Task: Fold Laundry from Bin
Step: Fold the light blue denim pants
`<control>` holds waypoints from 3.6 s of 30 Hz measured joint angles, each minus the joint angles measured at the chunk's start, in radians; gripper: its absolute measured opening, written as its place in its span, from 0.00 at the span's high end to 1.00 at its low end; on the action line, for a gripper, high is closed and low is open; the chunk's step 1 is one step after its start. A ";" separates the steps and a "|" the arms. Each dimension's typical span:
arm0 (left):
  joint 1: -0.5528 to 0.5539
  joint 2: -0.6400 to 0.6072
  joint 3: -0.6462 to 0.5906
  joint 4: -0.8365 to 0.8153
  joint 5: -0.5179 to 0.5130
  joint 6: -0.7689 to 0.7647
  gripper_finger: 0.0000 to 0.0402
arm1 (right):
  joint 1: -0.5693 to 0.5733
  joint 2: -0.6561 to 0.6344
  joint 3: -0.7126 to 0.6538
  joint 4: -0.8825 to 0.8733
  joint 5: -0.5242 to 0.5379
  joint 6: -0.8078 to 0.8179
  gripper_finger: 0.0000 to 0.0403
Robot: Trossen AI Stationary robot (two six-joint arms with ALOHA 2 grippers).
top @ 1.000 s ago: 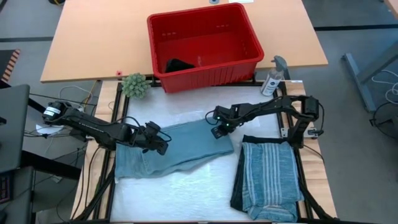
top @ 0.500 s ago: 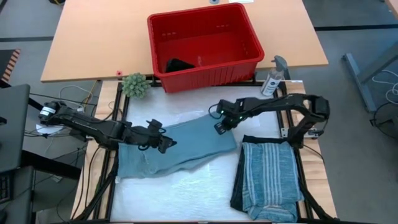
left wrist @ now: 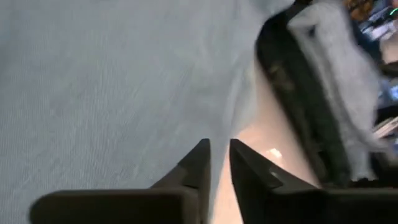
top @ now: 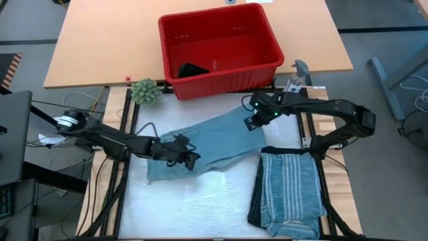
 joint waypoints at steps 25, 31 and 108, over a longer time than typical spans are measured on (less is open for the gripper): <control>0.210 0.408 0.203 0.180 0.191 0.167 0.99 | 0.100 -0.007 0.243 0.064 -0.058 0.119 0.92; 0.240 0.431 0.241 0.162 0.201 0.219 0.99 | 0.109 -0.007 0.247 0.151 -0.076 0.144 0.92; 0.532 0.621 0.766 -0.427 0.483 0.773 0.99 | 0.126 -0.009 0.246 0.079 -0.100 0.059 0.92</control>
